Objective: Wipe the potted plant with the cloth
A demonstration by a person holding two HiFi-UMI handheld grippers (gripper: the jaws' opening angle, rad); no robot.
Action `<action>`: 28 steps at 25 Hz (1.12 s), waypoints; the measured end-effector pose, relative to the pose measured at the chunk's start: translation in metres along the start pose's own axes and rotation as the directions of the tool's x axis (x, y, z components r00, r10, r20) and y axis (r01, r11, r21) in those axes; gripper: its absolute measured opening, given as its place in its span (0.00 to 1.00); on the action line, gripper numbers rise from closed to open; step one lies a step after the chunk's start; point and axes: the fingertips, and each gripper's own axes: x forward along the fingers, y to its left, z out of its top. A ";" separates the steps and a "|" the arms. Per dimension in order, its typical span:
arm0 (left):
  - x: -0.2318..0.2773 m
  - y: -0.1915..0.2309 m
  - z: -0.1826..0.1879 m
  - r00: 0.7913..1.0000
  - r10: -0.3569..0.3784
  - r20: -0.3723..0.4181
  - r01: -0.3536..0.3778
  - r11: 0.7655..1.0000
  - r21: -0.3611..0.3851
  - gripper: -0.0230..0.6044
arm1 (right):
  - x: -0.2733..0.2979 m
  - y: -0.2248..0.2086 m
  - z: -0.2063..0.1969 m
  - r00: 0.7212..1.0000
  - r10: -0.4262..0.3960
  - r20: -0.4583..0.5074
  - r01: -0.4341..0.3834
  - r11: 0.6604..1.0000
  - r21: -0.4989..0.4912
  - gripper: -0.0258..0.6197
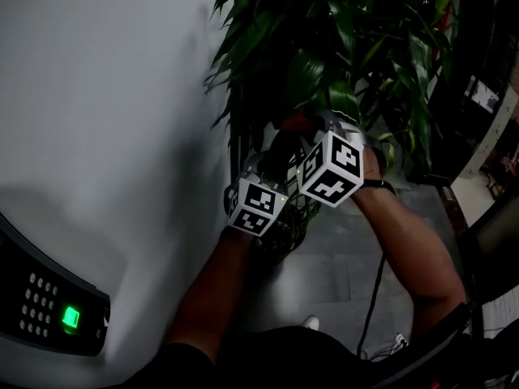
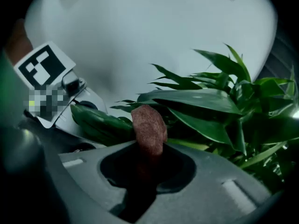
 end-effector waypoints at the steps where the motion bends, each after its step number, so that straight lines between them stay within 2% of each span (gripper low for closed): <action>1: 0.000 0.000 0.000 1.000 0.000 -0.004 0.000 1.000 0.014 0.06 | 0.004 0.007 -0.001 1.000 0.016 -0.005 -0.016 1.000 -0.022 0.14; 6: 0.001 -0.004 0.002 1.000 0.002 -0.010 -0.002 0.998 0.065 0.07 | 0.006 0.032 0.007 0.997 0.081 0.016 -0.080 0.995 -0.057 0.14; 10: 0.000 -0.006 -0.002 1.000 0.000 -0.013 0.000 0.998 0.061 0.06 | -0.003 0.051 0.016 0.989 0.143 0.047 -0.141 0.989 -0.039 0.14; 14: -0.002 -0.007 -0.005 1.000 0.008 -0.013 -0.007 0.998 0.055 0.07 | -0.014 0.068 0.021 0.969 0.229 0.097 -0.235 0.971 0.047 0.14; 17: -0.003 -0.006 -0.003 1.000 0.017 -0.008 -0.016 0.998 0.055 0.07 | -0.023 0.076 0.023 0.939 0.308 0.151 -0.329 0.933 0.145 0.14; 19: -0.005 -0.008 -0.002 1.000 0.018 -0.002 -0.018 0.999 0.051 0.06 | -0.028 0.081 0.023 0.924 0.344 0.170 -0.371 0.913 0.170 0.14; 28: -0.017 -0.022 0.001 1.000 0.017 0.021 -0.018 1.000 0.016 0.07 | -0.052 0.103 0.023 0.905 0.388 0.175 -0.411 0.905 0.114 0.14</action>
